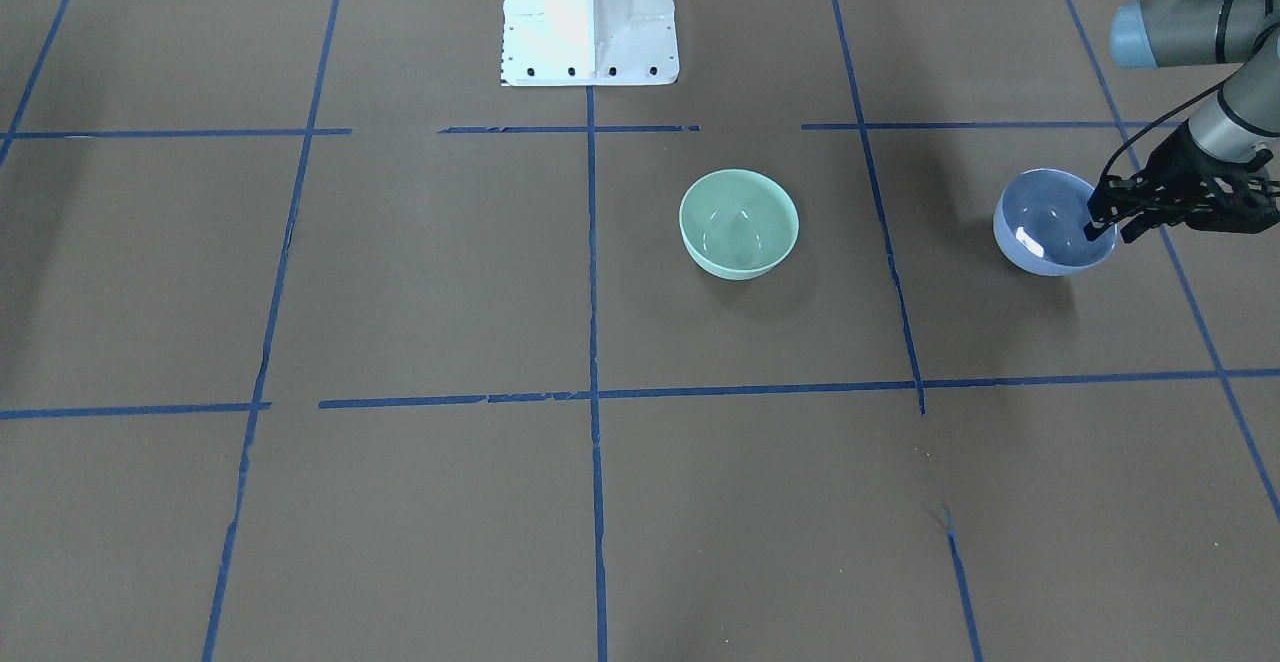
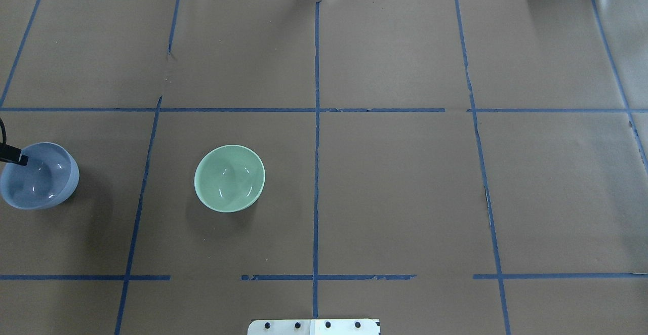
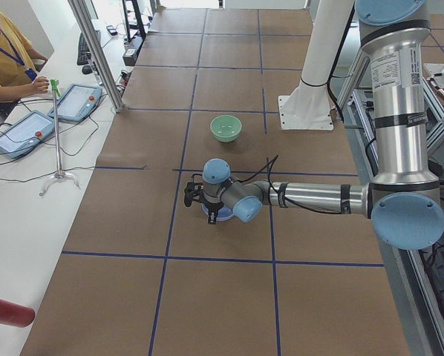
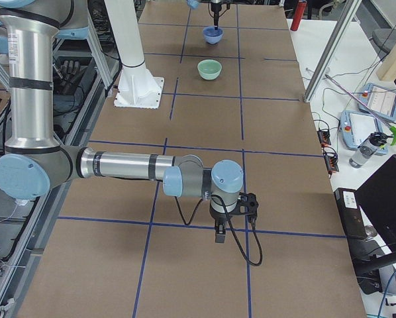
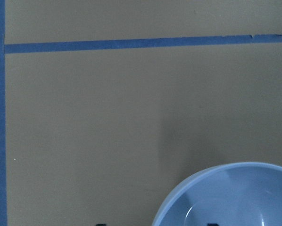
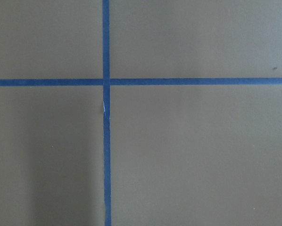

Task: Stack blue bowl on green bowl

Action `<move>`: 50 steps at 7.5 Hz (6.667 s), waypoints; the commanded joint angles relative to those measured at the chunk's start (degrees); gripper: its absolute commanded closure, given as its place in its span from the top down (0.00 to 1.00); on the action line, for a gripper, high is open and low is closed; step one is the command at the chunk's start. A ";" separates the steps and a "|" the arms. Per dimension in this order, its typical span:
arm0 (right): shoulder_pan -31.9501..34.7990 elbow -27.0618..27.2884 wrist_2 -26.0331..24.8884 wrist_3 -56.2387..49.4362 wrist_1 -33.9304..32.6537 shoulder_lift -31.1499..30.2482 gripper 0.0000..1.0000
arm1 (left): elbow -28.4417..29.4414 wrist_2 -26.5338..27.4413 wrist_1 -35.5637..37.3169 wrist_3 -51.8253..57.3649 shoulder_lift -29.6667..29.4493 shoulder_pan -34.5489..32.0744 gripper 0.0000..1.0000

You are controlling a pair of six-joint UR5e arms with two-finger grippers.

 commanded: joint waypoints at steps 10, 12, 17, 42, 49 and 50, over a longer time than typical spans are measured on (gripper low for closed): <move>0.00 0.00 0.00 0.00 0.00 0.00 1.00 | -23.30 0.69 20.38 -28.47 -9.88 6.22 0.00; 0.00 0.00 0.09 0.00 0.00 0.00 1.00 | -23.39 6.91 25.09 -40.47 -18.40 14.76 0.00; 0.00 0.00 0.00 0.00 0.00 0.00 1.00 | -20.76 14.85 31.46 -48.33 -24.42 26.57 0.00; 0.00 0.00 0.00 0.00 0.00 0.00 1.00 | -9.32 -7.75 39.46 56.52 3.97 -30.81 1.00; 0.00 0.00 0.00 0.00 0.00 0.00 1.00 | -10.29 -7.74 39.28 56.70 3.88 -30.81 1.00; 0.00 0.00 0.00 0.00 0.00 0.00 1.00 | -10.38 -7.83 39.28 56.70 3.88 -30.81 1.00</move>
